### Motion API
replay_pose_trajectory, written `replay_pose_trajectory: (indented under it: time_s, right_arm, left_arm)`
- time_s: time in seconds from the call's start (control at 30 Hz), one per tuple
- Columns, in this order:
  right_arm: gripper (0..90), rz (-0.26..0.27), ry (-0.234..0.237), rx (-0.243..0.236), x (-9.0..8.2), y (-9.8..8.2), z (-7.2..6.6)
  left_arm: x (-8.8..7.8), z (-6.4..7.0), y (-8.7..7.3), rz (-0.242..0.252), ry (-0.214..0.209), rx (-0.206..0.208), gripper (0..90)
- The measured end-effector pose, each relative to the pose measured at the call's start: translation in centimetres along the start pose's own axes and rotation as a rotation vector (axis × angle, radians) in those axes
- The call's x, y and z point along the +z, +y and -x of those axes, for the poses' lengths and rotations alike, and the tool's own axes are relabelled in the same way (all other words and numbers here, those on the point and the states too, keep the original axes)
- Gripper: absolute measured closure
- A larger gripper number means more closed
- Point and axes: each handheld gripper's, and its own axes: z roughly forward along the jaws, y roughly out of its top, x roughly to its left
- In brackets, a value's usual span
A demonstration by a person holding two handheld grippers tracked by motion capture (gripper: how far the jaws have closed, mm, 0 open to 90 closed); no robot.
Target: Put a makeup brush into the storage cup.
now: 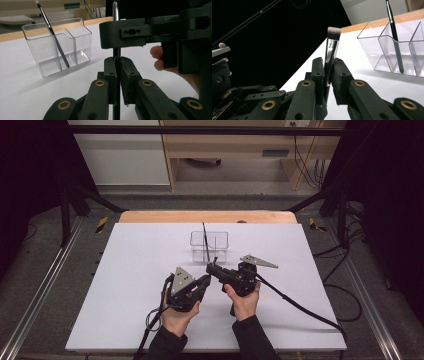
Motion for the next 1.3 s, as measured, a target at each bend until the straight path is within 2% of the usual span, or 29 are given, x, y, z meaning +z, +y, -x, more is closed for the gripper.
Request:
replay_pose_trajectory:
  time_s: [0.37, 0.63, 0.8, 0.9, 1.1, 1.3]
  right_arm:
    - [83.4, 0.001, 0.018, 0.005, 0.0, 0.0, 0.0]
    - [83.7, 0.001, 0.022, -0.012, 0.0, -0.1, 0.0]
    - [83.8, 0.012, 0.01, -0.028, -0.2, 0.1, -0.1]
    - [83.8, 0.015, -0.012, -0.047, -0.4, 0.3, -0.1]
    - [83.8, 0.026, -0.022, -0.074, -0.7, 0.7, -0.1]
    - [83.8, 0.04, -0.038, -0.113, -1.0, 1.2, 0.0]
  left_arm:
    - [0.0, 0.0, 0.0, 0.001, -0.004, -0.003, 83.2]
    - [-0.1, -0.2, 0.1, -0.014, -0.017, 0.002, 82.1]
    - [-0.3, -0.5, 0.3, -0.024, -0.035, 0.02, 71.4]
    - [-0.6, -0.7, 0.5, -0.029, -0.044, 0.044, 63.7]
    - [-1.5, -1.3, 1.2, -0.032, -0.043, 0.104, 47.1]
    - [-2.3, -2.3, 1.3, -0.034, -0.061, 0.109, 37.7]
